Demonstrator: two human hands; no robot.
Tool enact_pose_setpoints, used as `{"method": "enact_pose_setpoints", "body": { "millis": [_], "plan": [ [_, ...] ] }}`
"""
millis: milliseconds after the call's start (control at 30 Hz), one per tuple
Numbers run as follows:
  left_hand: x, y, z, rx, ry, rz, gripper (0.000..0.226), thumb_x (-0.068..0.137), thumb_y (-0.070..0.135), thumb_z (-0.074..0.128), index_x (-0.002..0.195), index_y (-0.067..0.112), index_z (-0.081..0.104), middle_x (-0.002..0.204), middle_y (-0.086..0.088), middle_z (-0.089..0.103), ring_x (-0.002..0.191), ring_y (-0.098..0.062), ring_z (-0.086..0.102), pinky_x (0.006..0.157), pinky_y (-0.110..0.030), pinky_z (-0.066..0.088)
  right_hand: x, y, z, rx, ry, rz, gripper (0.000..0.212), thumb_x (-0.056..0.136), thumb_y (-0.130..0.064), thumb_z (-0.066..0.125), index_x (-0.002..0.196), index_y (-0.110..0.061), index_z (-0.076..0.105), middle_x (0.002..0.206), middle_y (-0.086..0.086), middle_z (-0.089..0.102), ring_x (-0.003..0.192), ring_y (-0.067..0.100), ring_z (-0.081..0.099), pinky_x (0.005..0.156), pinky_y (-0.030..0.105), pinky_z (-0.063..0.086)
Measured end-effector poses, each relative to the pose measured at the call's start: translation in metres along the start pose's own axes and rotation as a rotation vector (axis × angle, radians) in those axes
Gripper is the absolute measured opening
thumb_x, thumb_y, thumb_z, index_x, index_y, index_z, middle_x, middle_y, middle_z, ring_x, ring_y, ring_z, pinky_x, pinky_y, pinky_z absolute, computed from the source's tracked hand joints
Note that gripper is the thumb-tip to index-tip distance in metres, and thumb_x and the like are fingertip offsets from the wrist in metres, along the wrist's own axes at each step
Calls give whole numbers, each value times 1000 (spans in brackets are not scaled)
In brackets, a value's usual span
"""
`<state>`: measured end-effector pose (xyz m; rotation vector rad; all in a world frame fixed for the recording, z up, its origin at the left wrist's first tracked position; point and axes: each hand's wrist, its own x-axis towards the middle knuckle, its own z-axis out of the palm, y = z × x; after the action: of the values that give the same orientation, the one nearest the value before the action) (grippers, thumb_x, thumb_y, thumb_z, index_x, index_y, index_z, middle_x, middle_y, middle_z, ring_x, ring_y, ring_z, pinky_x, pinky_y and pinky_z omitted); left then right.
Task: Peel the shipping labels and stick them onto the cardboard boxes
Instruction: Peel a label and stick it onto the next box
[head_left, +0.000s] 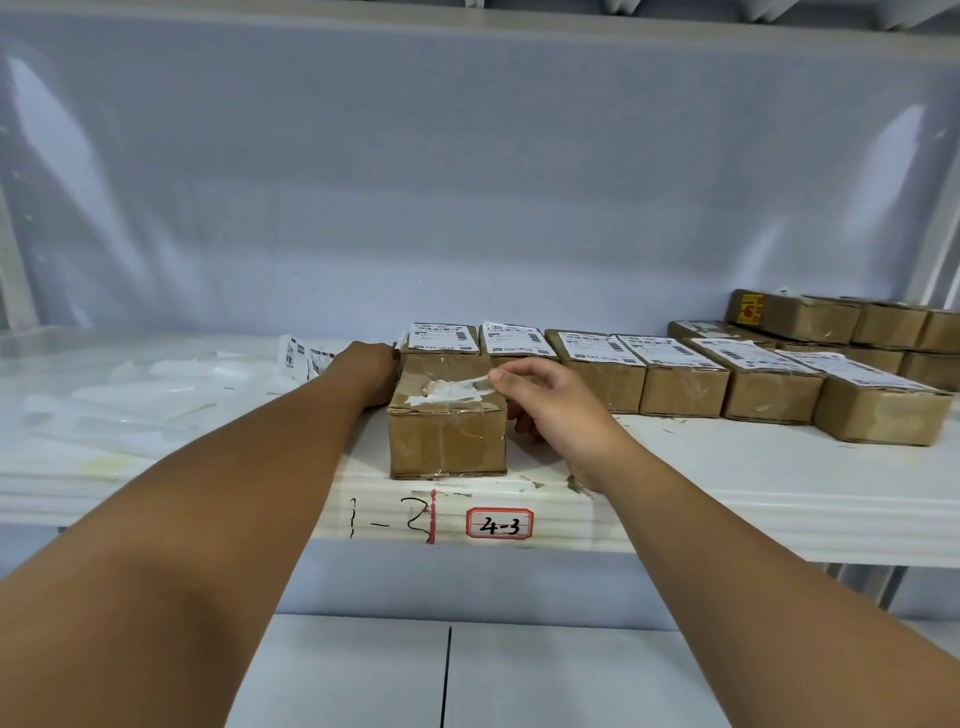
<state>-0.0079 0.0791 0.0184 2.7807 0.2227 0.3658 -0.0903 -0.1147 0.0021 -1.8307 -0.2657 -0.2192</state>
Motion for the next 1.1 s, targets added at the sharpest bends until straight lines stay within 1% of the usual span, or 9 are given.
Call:
{"method": "enact_pose_setpoints", "body": {
  "millis": [133,333,533,633,767,867,933,1033,1100],
  "plan": [
    [2,1,2,4,-34,41,29,95,2,37,119,-6,50,123,-26,51,113,-37,52,95,-37,43,1,1,0,-1,-4,-1,20,85,-41,66,98,-25,68,83,-8,62,68,8,52,69,27,39],
    [7,-5,7,-46,12,29,32,96,9,35,121,-5,51,124,-25,52,114,-39,50,96,-41,41,1,2,-1,4,-12,-1,17,85,-39,67,98,-27,67,88,-7,65,71,9,54,69,26,40],
    [12,-13,14,2,104,56,31,96,14,38,121,2,51,120,-20,57,111,-34,53,87,-38,44,20,-33,-6,-152,-75,-39,26,86,-8,63,109,-20,62,66,-4,52,49,5,50,48,13,38],
    [13,-15,14,25,204,93,37,92,21,48,125,6,50,123,-16,57,112,-33,53,83,-38,46,51,-66,7,-446,-35,-197,18,88,-20,58,104,-25,65,69,-7,51,61,8,50,54,20,37],
    [12,-19,6,64,393,92,38,88,30,56,119,9,55,109,-11,61,115,-30,43,72,-33,37,89,-93,46,-578,-83,-245,20,91,-29,57,107,-20,65,97,-3,60,75,14,56,62,22,41],
    [14,-24,1,55,538,80,37,86,31,57,115,7,58,99,-11,65,108,-33,45,70,-34,31,109,-100,76,-650,-138,-225,38,93,-31,55,127,-15,56,131,2,55,117,20,51,85,22,37],
    [17,-27,0,-36,666,113,25,84,19,58,99,1,64,88,-17,67,98,-36,49,70,-37,31,120,-103,91,-662,-160,-207,47,93,-34,55,135,-14,50,139,3,49,126,22,46,94,24,37],
    [18,-27,-2,-67,736,161,10,80,6,59,86,1,65,82,-13,67,93,-35,50,70,-37,29,130,-101,107,-546,-225,-93,57,90,-38,58,139,-13,42,122,3,57,107,23,55,90,32,46],
    [18,-26,-4,-32,681,161,18,83,8,54,99,6,63,93,-7,66,101,-32,47,75,-36,30,133,-98,113,-338,-266,15,63,94,-39,53,147,-18,27,98,-6,57,95,21,55,88,37,50]
  ]
}}
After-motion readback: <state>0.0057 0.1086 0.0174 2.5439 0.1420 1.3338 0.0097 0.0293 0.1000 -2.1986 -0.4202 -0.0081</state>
